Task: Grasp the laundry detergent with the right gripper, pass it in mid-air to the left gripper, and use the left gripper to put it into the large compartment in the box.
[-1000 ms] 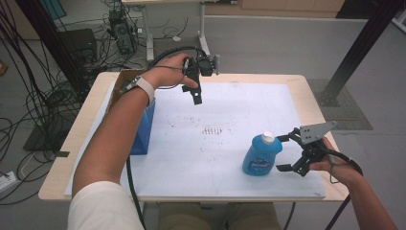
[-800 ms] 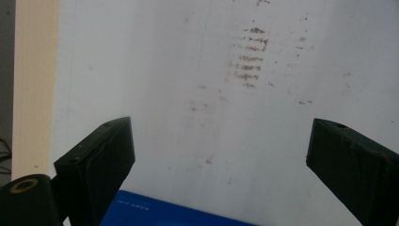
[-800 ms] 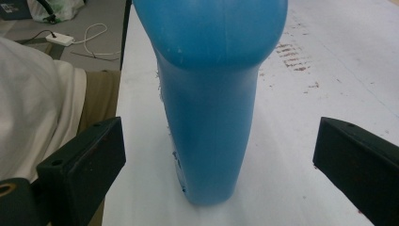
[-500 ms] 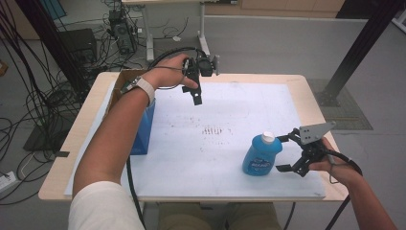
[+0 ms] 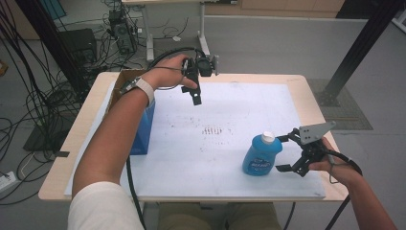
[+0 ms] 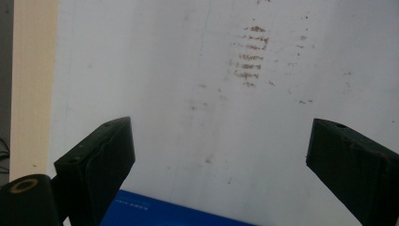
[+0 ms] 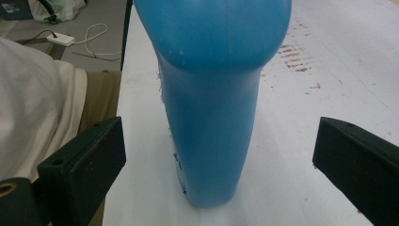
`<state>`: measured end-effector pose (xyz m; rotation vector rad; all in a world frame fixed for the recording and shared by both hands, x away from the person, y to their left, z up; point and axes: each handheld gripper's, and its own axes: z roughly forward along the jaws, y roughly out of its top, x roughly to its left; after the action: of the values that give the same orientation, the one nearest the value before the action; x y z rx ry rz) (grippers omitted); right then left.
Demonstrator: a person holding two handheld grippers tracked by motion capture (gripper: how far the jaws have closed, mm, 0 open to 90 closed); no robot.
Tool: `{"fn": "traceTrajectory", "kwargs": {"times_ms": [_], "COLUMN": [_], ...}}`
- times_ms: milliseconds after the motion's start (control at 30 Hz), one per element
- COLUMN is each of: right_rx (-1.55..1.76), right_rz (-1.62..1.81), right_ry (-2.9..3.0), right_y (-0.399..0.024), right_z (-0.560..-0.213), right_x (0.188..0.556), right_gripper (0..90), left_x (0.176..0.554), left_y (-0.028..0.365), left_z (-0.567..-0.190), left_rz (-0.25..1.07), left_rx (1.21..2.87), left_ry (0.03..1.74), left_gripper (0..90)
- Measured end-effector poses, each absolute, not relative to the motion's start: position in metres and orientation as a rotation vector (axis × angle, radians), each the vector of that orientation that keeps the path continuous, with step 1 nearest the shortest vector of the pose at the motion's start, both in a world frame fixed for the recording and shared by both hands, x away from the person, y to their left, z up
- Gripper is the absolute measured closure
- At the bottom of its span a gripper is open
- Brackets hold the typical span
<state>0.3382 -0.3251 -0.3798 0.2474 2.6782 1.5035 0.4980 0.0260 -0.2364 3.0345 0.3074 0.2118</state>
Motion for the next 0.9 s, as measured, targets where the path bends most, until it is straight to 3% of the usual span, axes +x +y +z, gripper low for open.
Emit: {"fn": "traceTrajectory", "kwargs": {"times_ms": [900], "right_rx": [0.245], "right_rz": [1.51], "right_ry": [2.673], "right_y": [-0.3236], "right_z": [-0.3804], "right_x": [0.3385], "right_gripper": [3.3], "left_x": [0.4977], "left_y": [0.0279], "left_z": [-0.2373], "left_rz": [0.211], "left_rx": [3.033], "left_ry": [0.316], "left_gripper": [8.8]}}
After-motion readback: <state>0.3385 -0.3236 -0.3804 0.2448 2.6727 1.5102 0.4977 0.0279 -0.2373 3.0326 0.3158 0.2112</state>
